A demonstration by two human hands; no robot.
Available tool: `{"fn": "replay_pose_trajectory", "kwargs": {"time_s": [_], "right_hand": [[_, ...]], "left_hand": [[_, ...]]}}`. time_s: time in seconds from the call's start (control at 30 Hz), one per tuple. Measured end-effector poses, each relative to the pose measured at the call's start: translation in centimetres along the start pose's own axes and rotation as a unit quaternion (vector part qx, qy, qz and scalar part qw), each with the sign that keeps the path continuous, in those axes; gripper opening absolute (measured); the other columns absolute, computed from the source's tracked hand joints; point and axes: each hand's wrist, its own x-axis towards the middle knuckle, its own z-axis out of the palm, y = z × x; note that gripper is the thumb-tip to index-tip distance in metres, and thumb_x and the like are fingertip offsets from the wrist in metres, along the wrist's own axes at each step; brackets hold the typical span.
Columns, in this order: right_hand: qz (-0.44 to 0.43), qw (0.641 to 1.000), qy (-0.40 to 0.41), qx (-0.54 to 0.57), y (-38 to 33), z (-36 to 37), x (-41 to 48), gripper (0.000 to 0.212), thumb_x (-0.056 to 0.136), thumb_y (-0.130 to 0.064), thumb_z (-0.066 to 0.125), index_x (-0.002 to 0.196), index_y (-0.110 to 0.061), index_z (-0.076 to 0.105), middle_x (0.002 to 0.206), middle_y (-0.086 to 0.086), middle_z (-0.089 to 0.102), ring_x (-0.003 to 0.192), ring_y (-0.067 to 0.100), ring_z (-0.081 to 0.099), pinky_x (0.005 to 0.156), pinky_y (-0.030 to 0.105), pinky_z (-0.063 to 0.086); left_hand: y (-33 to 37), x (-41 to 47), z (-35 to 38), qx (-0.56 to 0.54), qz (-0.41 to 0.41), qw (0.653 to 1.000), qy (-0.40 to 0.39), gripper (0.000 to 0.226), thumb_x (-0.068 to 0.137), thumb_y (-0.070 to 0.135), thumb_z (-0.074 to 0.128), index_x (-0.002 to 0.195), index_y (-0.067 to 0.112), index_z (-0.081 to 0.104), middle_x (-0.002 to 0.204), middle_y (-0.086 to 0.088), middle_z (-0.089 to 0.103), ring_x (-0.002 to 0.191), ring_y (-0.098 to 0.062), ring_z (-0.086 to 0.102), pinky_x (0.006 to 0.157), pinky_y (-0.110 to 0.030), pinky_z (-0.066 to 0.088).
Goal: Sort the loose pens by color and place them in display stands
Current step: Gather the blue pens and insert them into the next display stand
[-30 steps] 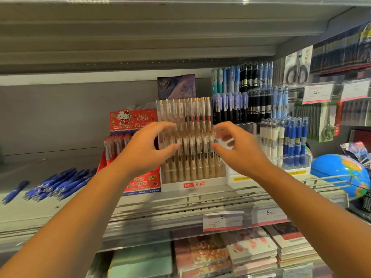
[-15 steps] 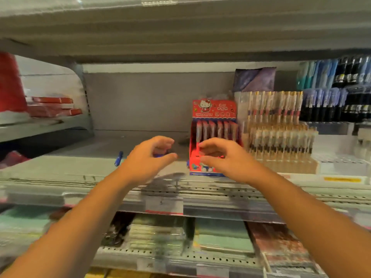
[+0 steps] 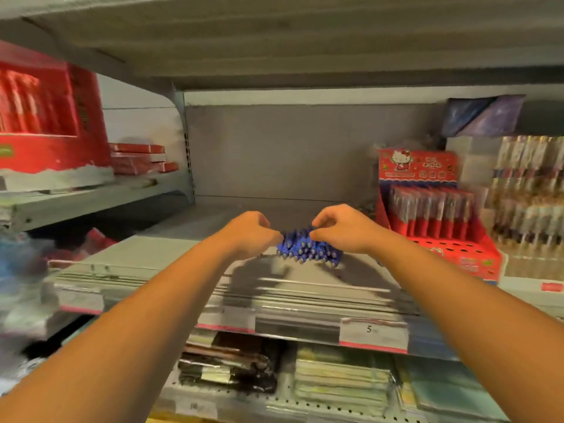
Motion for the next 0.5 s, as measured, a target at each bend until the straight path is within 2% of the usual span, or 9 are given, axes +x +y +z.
{"fn": "replay_pose_trajectory", "kwargs": {"time_s": [0.03, 0.1, 0.17, 0.23, 0.33, 0.43, 0.5], "right_hand": [[0.009, 1.0, -0.006, -0.018, 0.0, 0.2, 1.1, 0.02, 0.085, -0.022, 0.072, 0.099, -0.008, 0.071, 0.1, 0.011, 0.073, 0.093, 0.023, 0.067, 0.086, 0.037, 0.053], [0.03, 0.997, -0.024, -0.061, 0.2, 0.6, 3.3, 0.025, 0.087, -0.024, 0.069, 0.1, -0.004, 0.072, 0.098, 0.016, 0.073, 0.089, 0.028, 0.067, 0.082, 0.039, 0.054], [0.057, 0.992, -0.062, -0.097, 0.5, 0.9, 5.3, 0.033, 0.09, -0.028, 0.064, 0.107, 0.0, 0.068, 0.09, 0.017, 0.07, 0.076, 0.029, 0.063, 0.07, 0.037, 0.054], [0.097, 0.98, -0.115, -0.13, 0.8, 1.2, 7.3, 0.036, 0.093, -0.032, 0.06, 0.112, -0.001, 0.063, 0.088, 0.014, 0.065, 0.073, 0.027, 0.06, 0.062, 0.033, 0.052], [0.139, 0.958, -0.189, -0.163, 1.2, 1.7, 9.8, 0.031, 0.094, -0.039, 0.059, 0.103, -0.008, 0.06, 0.098, 0.011, 0.064, 0.077, 0.023, 0.062, 0.058, 0.029, 0.053], [0.155, 0.953, -0.22, -0.142, 1.4, 2.0, 11.4, 0.024, 0.092, -0.036, 0.065, 0.094, -0.014, 0.059, 0.092, 0.005, 0.061, 0.075, 0.018, 0.06, 0.054, 0.024, 0.051], [0.167, 0.954, -0.229, -0.1, 1.3, 2.1, 12.0, 0.016, 0.091, -0.028, 0.068, 0.092, -0.014, 0.059, 0.09, 0.003, 0.06, 0.077, 0.017, 0.059, 0.051, 0.02, 0.051]], "left_hand": [[-0.6, 1.1, 0.1, 0.003, -0.022, 1.0, -0.014, 0.022, 0.087, 0.035, 0.065, 0.085, 0.016, 0.055, 0.095, -0.004, 0.057, 0.081, -0.021, 0.052, 0.075, -0.034, 0.046], [-1.5, 3.0, 0.3, 0.014, -0.08, 0.995, -0.056, 0.032, 0.086, 0.045, 0.063, 0.082, 0.017, 0.05, 0.087, -0.002, 0.056, 0.074, -0.018, 0.054, 0.065, -0.031, 0.046], [-2.2, 5.0, 0.6, 0.052, -0.117, 0.988, -0.087, 0.04, 0.086, 0.056, 0.06, 0.08, 0.016, 0.056, 0.082, -0.001, 0.056, 0.068, -0.019, 0.056, 0.056, -0.028, 0.045], [-2.4, 6.9, 0.8, 0.079, -0.126, 0.984, -0.102, 0.047, 0.086, 0.058, 0.057, 0.077, 0.013, 0.065, 0.072, -0.003, 0.061, 0.057, -0.019, 0.056, 0.05, -0.024, 0.044], [-2.1, 9.7, 1.6, 0.036, -0.14, 0.98, -0.139, 0.043, 0.091, 0.052, 0.053, 0.082, 0.011, 0.059, 0.055, -0.011, 0.063, 0.053, -0.026, 0.056, 0.06, -0.028, 0.051], [-1.0, 11.6, 2.3, 0.001, -0.142, 0.965, -0.221, 0.052, 0.095, 0.053, 0.046, 0.078, 0.008, 0.065, 0.054, -0.012, 0.064, 0.073, -0.033, 0.061, 0.084, -0.042, 0.055], [-0.3, 12.4, 2.6, 0.008, -0.133, 0.956, -0.263, 0.06, 0.094, 0.058, 0.045, 0.066, 0.012, 0.073, 0.053, -0.007, 0.066, 0.068, -0.03, 0.063, 0.075, -0.038, 0.057]]}}
